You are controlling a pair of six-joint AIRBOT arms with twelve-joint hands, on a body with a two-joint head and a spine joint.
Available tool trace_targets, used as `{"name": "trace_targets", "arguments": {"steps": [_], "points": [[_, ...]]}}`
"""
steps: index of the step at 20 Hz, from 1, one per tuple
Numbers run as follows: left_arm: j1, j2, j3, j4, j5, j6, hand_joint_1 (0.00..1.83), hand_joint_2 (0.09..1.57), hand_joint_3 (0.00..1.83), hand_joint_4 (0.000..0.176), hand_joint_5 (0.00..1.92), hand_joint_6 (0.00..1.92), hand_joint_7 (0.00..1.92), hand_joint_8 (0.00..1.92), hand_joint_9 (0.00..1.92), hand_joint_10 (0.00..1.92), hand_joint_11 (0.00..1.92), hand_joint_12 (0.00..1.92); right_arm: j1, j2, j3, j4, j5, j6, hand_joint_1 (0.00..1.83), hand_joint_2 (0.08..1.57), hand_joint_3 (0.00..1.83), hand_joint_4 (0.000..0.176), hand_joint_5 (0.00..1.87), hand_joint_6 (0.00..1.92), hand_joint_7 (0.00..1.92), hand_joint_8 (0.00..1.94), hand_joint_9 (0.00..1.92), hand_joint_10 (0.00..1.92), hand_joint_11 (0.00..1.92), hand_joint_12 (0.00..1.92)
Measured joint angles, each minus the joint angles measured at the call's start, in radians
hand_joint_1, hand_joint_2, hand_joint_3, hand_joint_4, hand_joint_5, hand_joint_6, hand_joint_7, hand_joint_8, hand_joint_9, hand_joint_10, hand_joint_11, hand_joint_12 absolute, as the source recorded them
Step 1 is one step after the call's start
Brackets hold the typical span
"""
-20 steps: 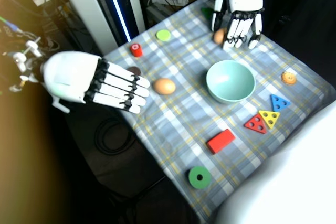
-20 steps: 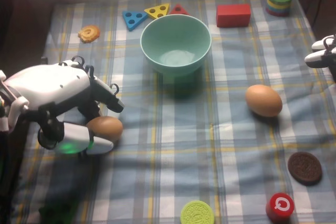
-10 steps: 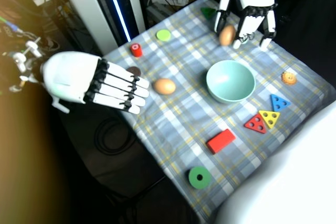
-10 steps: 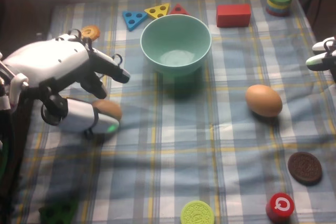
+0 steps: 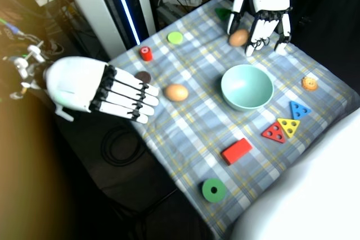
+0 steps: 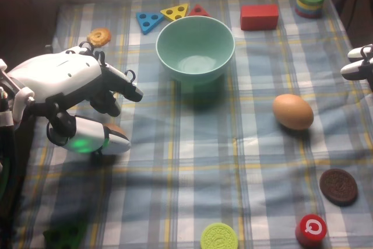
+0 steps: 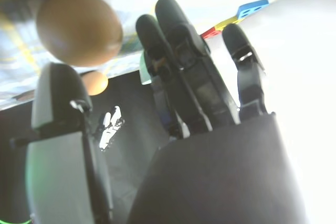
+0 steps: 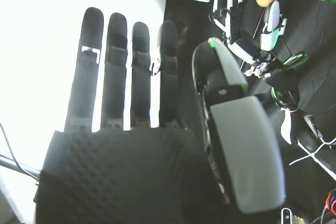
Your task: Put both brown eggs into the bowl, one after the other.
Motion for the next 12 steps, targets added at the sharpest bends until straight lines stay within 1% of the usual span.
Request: {"name": "trace_targets", "arguments": {"steps": [1, 2, 3, 4, 5, 6, 7, 8, 9, 10, 12], "points": [[0.000, 0.000, 0.000, 0.000, 0.000, 0.000, 0.89, 0.89, 0.00, 0.104, 0.58, 0.00, 0.76, 0.00, 0.79, 0.00, 0.00, 0.75, -0.006, 0.000, 0.000, 0.001, 0.003, 0.001, 0.78, 1.34, 0.00, 0.000, 0.72, 0.00, 0.65, 0.00, 0.66, 0.00, 0.44, 0.65], [0.000, 0.000, -0.002, 0.000, -0.002, 0.000, 0.89, 0.89, 0.00, 0.104, 0.58, 0.00, 0.76, 0.00, 0.79, 0.00, 0.00, 0.75, -0.007, 0.000, 0.000, 0.000, 0.004, 0.001, 0.78, 1.34, 0.00, 0.000, 0.72, 0.00, 0.65, 0.00, 0.66, 0.00, 0.44, 0.65], [0.000, 0.002, -0.006, -0.001, -0.003, 0.000, 0.88, 0.88, 0.00, 0.108, 0.57, 0.00, 0.71, 0.00, 0.75, 0.00, 0.00, 0.75, -0.010, 0.000, 0.000, 0.001, 0.002, 0.001, 0.78, 1.34, 0.00, 0.000, 0.72, 0.00, 0.65, 0.00, 0.66, 0.01, 0.44, 0.65], [0.005, 0.008, -0.017, -0.002, -0.012, 0.000, 0.86, 0.88, 0.00, 0.118, 0.55, 0.00, 0.66, 0.00, 0.74, 0.00, 0.02, 0.75, -0.010, 0.000, 0.000, 0.003, 0.000, 0.002, 0.75, 1.34, 0.00, 0.000, 0.72, 0.00, 0.65, 0.00, 0.65, 0.00, 0.44, 0.65], [0.008, 0.017, -0.029, 0.001, -0.016, 0.000, 0.86, 0.88, 0.00, 0.127, 0.54, 0.00, 0.68, 0.01, 0.78, 0.02, 0.05, 0.77, -0.010, 0.000, 0.000, 0.003, 0.001, 0.003, 0.75, 1.34, 0.00, 0.000, 0.72, 0.00, 0.65, 0.00, 0.66, 0.00, 0.43, 0.68], [0.014, 0.026, -0.032, 0.002, -0.022, 0.000, 0.87, 0.88, 0.00, 0.129, 0.54, 0.00, 0.69, 0.01, 0.79, 0.02, 0.06, 0.77, -0.010, 0.000, 0.000, 0.004, 0.000, 0.003, 0.76, 1.34, 0.00, 0.000, 0.72, 0.00, 0.66, 0.00, 0.66, 0.00, 0.43, 0.69], [0.019, 0.033, -0.034, 0.000, -0.026, 0.000, 0.85, 0.87, 0.00, 0.121, 0.54, 0.00, 0.69, 0.01, 0.79, 0.02, 0.08, 0.77, -0.010, 0.000, 0.000, 0.004, 0.001, 0.003, 0.78, 1.34, 0.00, 0.000, 0.73, 0.00, 0.65, 0.00, 0.66, 0.00, 0.42, 0.69], [0.029, 0.045, -0.037, 0.000, -0.029, 0.000, 0.83, 0.88, 0.00, 0.126, 0.52, 0.00, 0.67, 0.00, 0.77, 0.00, 0.09, 0.70, -0.010, 0.000, 0.000, 0.004, 0.000, 0.004, 0.78, 1.34, 0.00, 0.000, 0.73, 0.00, 0.66, 0.00, 0.66, 0.00, 0.42, 0.70], [0.034, 0.048, -0.040, -0.003, -0.031, 0.000, 0.83, 0.89, 0.00, 0.125, 0.50, 0.00, 0.65, 0.00, 0.72, 0.00, 0.08, 0.68, -0.010, 0.000, 0.000, 0.004, 0.000, 0.004, 0.81, 1.33, 0.00, 0.000, 0.73, 0.00, 0.67, 0.00, 0.67, 0.00, 0.43, 0.71], [0.040, 0.050, -0.041, -0.003, -0.027, 0.000, 0.85, 0.89, 0.00, 0.125, 0.49, 0.00, 0.65, 0.00, 0.72, 0.00, 0.13, 0.64, -0.010, -0.001, 0.000, 0.004, 0.001, 0.004, 0.83, 1.33, 0.00, 0.000, 0.73, 0.00, 0.66, 0.00, 0.67, 0.00, 0.42, 0.71], [0.045, 0.051, -0.043, -0.004, -0.013, 0.000, 0.89, 0.87, 0.00, 0.125, 0.50, 0.00, 0.65, 0.00, 0.72, 0.00, 0.14, 0.62, -0.010, -0.002, 0.000, 0.004, 0.000, 0.005, 0.83, 1.33, 0.00, 0.000, 0.73, 0.00, 0.66, 0.00, 0.67, 0.00, 0.42, 0.71]]}}
